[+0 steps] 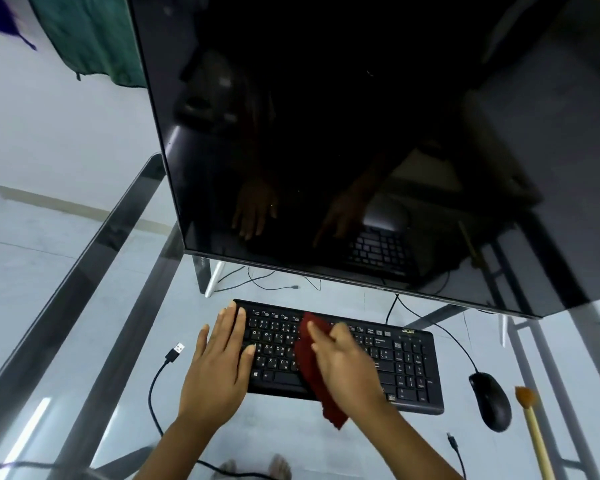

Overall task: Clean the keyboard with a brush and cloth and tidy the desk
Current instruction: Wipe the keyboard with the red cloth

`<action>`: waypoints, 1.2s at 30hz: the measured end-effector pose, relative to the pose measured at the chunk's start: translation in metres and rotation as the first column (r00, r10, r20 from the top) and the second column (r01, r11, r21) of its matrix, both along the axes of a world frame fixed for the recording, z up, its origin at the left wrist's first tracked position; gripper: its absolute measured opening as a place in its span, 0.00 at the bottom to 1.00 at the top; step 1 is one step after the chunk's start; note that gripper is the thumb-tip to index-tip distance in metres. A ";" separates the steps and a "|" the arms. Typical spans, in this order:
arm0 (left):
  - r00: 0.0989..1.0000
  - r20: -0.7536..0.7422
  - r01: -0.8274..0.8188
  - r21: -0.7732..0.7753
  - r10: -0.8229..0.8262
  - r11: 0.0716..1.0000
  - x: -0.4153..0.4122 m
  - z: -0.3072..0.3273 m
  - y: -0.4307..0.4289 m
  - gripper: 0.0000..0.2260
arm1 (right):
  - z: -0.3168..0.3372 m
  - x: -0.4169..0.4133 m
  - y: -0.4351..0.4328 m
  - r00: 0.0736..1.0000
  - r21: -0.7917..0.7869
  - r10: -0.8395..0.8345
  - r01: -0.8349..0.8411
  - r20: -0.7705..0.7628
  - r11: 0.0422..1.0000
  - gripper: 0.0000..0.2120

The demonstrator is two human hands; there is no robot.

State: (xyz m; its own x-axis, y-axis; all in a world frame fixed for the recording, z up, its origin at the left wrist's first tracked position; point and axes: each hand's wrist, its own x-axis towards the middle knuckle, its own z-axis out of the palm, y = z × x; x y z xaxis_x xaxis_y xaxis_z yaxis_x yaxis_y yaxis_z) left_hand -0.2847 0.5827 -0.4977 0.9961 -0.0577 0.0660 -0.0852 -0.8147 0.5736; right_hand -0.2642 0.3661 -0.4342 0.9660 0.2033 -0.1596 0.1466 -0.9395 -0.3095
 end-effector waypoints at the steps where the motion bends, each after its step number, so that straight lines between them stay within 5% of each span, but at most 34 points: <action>1: 1.000 -0.003 -0.001 0.030 0.001 1.000 0.000 -0.002 0.000 0.26 | -0.004 0.002 -0.004 0.998 -0.031 -0.046 0.048 0.041 0.998 0.19; 6: 1.000 0.006 -0.019 0.182 0.018 0.983 -0.001 -0.002 -0.002 0.26 | 0.010 -0.010 0.013 0.993 0.196 -0.075 0.093 -0.096 0.976 0.16; 11: 0.992 0.021 0.112 0.256 -0.122 0.960 0.005 0.019 -0.034 0.26 | -0.003 0.031 -0.045 0.929 0.077 -0.370 0.371 -0.025 0.925 0.17; 14: 0.962 -0.033 0.267 0.298 -0.270 0.916 0.009 0.021 -0.070 0.27 | 0.005 0.017 -0.034 0.954 0.077 -0.298 0.300 -0.039 0.951 0.14; 17: 0.935 -0.069 0.349 0.325 -0.347 0.879 0.009 0.015 -0.089 0.27 | 0.012 -0.014 -0.023 0.993 0.074 -0.101 0.105 -0.058 0.992 0.24; 23: 0.928 -0.036 0.356 0.373 -0.370 0.857 0.009 0.012 -0.092 0.28 | 0.024 0.006 -0.101 0.881 0.121 -0.473 0.470 -0.006 0.874 0.21; 27: 0.932 -0.023 0.341 0.391 -0.361 0.855 0.008 0.012 -0.093 0.28 | 0.025 -0.020 -0.081 0.895 0.231 -0.414 0.443 -0.166 0.866 0.15; 30: 0.926 -0.044 0.360 0.397 -0.374 0.844 0.008 0.012 -0.093 0.28 | 0.026 -0.026 -0.092 0.923 0.160 -0.365 0.381 -0.117 0.911 0.15; 34: 0.927 -0.062 0.362 0.402 -0.369 0.841 0.007 0.011 -0.092 0.28 | 0.028 -0.006 -0.133 0.789 -0.059 -0.612 0.609 -0.060 0.791 0.17; 36: 0.930 -0.062 0.355 0.402 -0.362 0.844 0.007 0.010 -0.091 0.28 | 0.026 -0.013 -0.119 0.779 0.025 -0.610 0.619 -0.145 0.785 0.13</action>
